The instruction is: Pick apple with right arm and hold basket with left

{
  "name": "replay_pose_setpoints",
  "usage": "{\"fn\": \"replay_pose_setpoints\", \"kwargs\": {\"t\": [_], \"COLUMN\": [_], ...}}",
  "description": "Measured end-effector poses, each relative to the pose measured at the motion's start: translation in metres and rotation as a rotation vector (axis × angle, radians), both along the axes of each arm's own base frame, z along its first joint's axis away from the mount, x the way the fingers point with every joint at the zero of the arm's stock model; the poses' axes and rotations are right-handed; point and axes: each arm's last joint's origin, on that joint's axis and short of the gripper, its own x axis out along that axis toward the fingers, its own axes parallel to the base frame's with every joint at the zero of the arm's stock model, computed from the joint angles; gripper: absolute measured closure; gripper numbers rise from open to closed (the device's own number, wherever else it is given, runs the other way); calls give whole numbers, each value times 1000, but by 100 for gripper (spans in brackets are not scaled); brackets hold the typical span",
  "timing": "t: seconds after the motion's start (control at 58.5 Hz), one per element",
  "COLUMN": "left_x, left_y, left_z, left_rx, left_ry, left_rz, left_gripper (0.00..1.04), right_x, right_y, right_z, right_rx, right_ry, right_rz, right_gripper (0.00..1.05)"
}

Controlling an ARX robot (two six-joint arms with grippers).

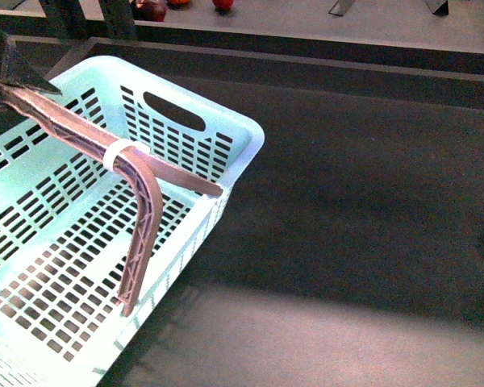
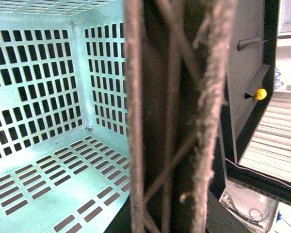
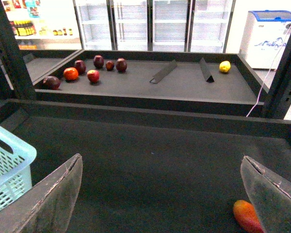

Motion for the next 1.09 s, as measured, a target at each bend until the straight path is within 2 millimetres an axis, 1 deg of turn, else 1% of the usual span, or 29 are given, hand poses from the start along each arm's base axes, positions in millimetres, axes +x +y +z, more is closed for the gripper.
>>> {"fn": "replay_pose_setpoints", "kwargs": {"t": [0.103,0.171,0.257,0.325,0.41,0.496,0.513,0.633,0.821,0.924,1.095], "left_x": [-5,-8,-8,-7,-9,-11,-13,-22,-35,-39,-40], "left_y": [-5,-12,-26,-40,-69,-87,-94,-121,-147,-154,-156], "left_z": [14,25,40,50,68,78,82,93,96,97,97], "left_rx": [-3,-7,-26,-39,-54,-66,-71,-83,-86,-94,-100], "left_ry": [-37,-62,-92,-114,-149,-177,-187,-213,-208,-210,-210], "left_rz": [-19,-50,-112,-168,-261,-316,-337,-415,-497,-528,-542], "left_gripper": [98,98,98,98,98,98,98,98,98,98,98], "right_x": [0,0,0,0,0,0,0,0,0,0,0], "right_y": [0,0,0,0,0,0,0,0,0,0,0], "right_z": [0,0,0,0,0,0,0,0,0,0,0], "right_rx": [0,0,0,0,0,0,0,0,0,0,0], "right_ry": [0,0,0,0,0,0,0,0,0,0,0], "right_rz": [0,0,0,0,0,0,0,0,0,0,0], "right_gripper": [9,9,9,9,9,9,9,9,9,9,9]}}
